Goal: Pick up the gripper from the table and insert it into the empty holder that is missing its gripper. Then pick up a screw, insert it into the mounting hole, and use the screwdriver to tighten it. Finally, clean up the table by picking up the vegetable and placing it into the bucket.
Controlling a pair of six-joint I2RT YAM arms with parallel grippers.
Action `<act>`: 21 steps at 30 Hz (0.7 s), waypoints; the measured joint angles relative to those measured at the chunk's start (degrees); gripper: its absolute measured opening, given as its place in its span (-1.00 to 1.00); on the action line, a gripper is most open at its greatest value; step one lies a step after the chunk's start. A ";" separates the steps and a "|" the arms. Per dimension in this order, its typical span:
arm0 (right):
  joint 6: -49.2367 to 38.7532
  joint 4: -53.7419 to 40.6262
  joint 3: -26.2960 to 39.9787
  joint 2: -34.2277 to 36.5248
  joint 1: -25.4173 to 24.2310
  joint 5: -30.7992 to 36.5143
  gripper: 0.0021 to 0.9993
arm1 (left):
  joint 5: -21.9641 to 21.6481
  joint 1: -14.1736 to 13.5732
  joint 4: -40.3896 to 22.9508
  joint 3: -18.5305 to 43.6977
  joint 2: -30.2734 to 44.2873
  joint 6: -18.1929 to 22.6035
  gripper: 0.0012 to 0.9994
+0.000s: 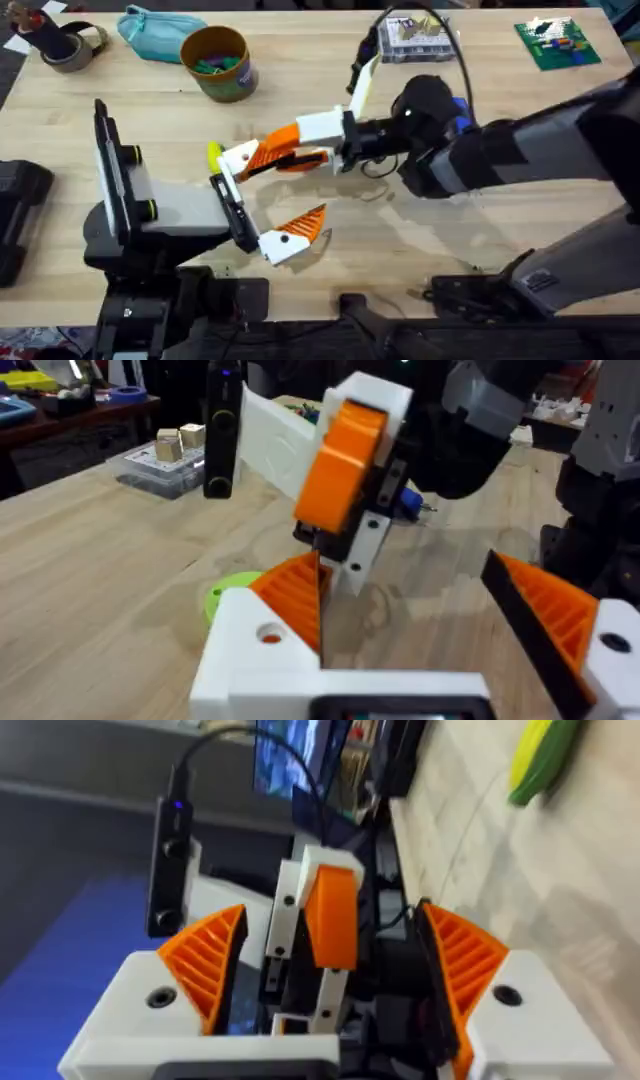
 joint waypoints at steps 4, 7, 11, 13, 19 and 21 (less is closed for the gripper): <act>-4.34 -10.44 0.17 -4.19 -4.71 -1.53 0.99 | 0.02 0.00 0.00 0.00 -0.02 0.00 0.97; -11.49 -28.52 0.70 -11.13 -9.35 -2.34 0.99 | 0.04 0.00 -0.02 0.00 -0.02 0.02 0.97; -23.68 -51.96 2.57 -19.85 -16.49 -3.68 0.99 | 0.26 0.00 -0.02 0.00 -0.02 0.02 0.97; -30.05 -61.21 4.48 -23.08 -19.43 -4.49 0.99 | 0.39 0.00 -0.04 0.00 -0.02 0.00 0.97; -54.88 -101.47 17.14 -28.64 -25.44 -3.35 0.99 | 0.63 0.00 -0.07 0.00 0.00 0.02 0.97; -63.67 -113.84 21.47 -28.90 -26.00 0.35 0.99 | 0.63 0.00 -0.07 0.00 -0.02 0.00 0.97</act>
